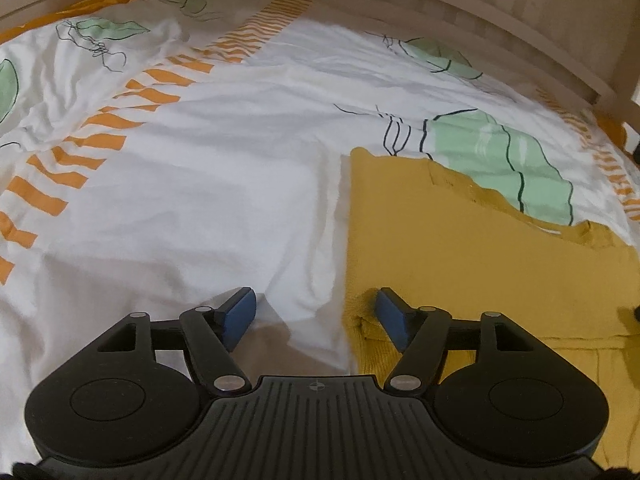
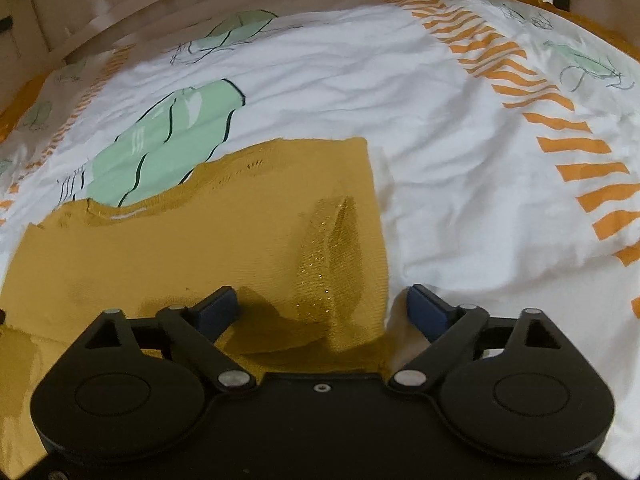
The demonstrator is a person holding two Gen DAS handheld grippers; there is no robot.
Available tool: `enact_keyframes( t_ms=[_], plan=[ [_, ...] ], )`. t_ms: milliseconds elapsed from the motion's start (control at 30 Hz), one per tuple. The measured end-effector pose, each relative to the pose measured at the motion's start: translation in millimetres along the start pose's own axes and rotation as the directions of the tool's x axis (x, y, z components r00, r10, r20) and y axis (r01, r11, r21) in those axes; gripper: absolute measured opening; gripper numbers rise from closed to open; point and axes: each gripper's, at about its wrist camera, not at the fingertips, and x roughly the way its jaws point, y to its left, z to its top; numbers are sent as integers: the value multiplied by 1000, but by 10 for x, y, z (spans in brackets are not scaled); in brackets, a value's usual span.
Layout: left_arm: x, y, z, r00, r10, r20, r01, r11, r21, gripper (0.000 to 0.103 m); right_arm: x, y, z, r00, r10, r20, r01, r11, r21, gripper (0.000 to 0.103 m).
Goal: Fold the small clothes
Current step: 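Open the right tool and smooth the folded edge flat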
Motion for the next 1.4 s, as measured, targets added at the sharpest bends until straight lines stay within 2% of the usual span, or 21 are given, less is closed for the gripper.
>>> enact_keyframes(
  t_ms=[67, 200, 333, 567, 767, 867, 933, 1100, 1233, 1400],
  plan=[
    [-2, 14, -15, 1000, -12, 3, 12, 1000, -3, 68, 29, 27, -46, 1000, 12, 4, -12, 1000, -25, 102],
    [17, -27, -42, 1000, -26, 10, 26, 999, 34, 78, 48, 50, -106, 999, 4, 37, -2, 999, -45, 103],
    [23, -122, -111, 999, 1, 39, -4, 998, 65, 85, 49, 37, -130, 998, 15, 62, -13, 999, -39, 103],
    [21, -154, -163, 997, 28, 78, -31, 998, 46, 87, 49, 54, -145, 997, 13, 77, -9, 998, -61, 103],
    [-12, -128, -123, 999, 1, 40, -4, 998, 69, 86, 26, 26, -123, 997, 35, 67, -30, 997, -72, 102],
    [-53, -135, -106, 1000, 13, 17, -14, 997, 76, 84, -39, 42, -105, 998, 21, 54, -16, 997, -81, 102],
    [-111, -140, -93, 1000, 25, 14, -26, 997, 76, 78, -140, 50, -105, 998, 1, 63, 4, 997, -78, 101],
    [-372, -146, -50, 997, 43, 60, -46, 998, 47, 77, -606, 136, -145, 989, -12, 149, 31, 991, -128, 101],
    [-705, -222, -58, 992, 55, 115, -62, 996, 64, 77, -1037, 215, -273, 979, 30, 202, 0, 989, -148, 102],
    [-1158, -266, -155, 983, 35, 179, -50, 996, 79, 77, -1505, 306, -546, 970, 83, 228, -44, 984, -174, 102]
  ],
)
